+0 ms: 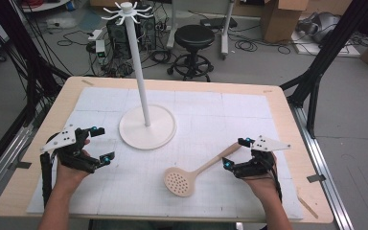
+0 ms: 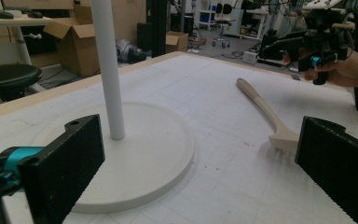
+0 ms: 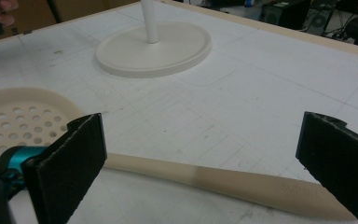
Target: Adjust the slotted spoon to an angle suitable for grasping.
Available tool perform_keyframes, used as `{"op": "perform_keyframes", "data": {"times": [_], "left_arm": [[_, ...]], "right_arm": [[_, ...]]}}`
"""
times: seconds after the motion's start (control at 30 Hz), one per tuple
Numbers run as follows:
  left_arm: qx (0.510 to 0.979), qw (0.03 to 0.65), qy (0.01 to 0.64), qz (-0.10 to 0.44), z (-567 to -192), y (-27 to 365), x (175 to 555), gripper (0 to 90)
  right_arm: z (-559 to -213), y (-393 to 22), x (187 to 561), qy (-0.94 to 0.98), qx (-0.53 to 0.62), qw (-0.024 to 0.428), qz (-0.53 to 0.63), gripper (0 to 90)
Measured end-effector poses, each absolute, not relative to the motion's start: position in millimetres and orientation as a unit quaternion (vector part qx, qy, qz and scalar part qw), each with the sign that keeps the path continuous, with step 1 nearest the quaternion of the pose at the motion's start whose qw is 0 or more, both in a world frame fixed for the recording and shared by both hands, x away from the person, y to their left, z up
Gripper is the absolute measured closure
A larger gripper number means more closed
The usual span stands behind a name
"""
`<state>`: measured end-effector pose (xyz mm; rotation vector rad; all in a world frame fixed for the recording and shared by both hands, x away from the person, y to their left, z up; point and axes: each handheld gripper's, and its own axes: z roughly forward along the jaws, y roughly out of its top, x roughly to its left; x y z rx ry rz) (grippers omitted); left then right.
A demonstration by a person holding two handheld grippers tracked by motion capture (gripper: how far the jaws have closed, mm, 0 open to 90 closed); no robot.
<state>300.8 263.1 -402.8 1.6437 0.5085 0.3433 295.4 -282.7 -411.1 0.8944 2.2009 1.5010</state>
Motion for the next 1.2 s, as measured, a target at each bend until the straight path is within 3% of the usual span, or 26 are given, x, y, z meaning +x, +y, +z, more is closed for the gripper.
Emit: {"op": "perform_keyframes", "data": {"times": [1.07, 1.13, 1.2], "left_arm": [[0.715, 0.644, 0.219, 0.160, -396.2, 267.7, 297.8, 1.8], [0.715, 0.644, 0.219, 0.160, -396.1, 267.7, 298.0, 1.8], [0.714, 0.646, 0.218, 0.160, -395.4, 268.3, 297.7, 1.8]], "right_arm": [[-394.9, -269.5, 303.0, 0.799, 0.289, 0.175, 0.498, 1.1], [-396.4, -265.3, 303.5, 0.806, 0.283, 0.173, 0.490, 2.6], [-401.5, -251.9, 301.7, 0.831, 0.263, 0.171, 0.459, 14.7]]}}
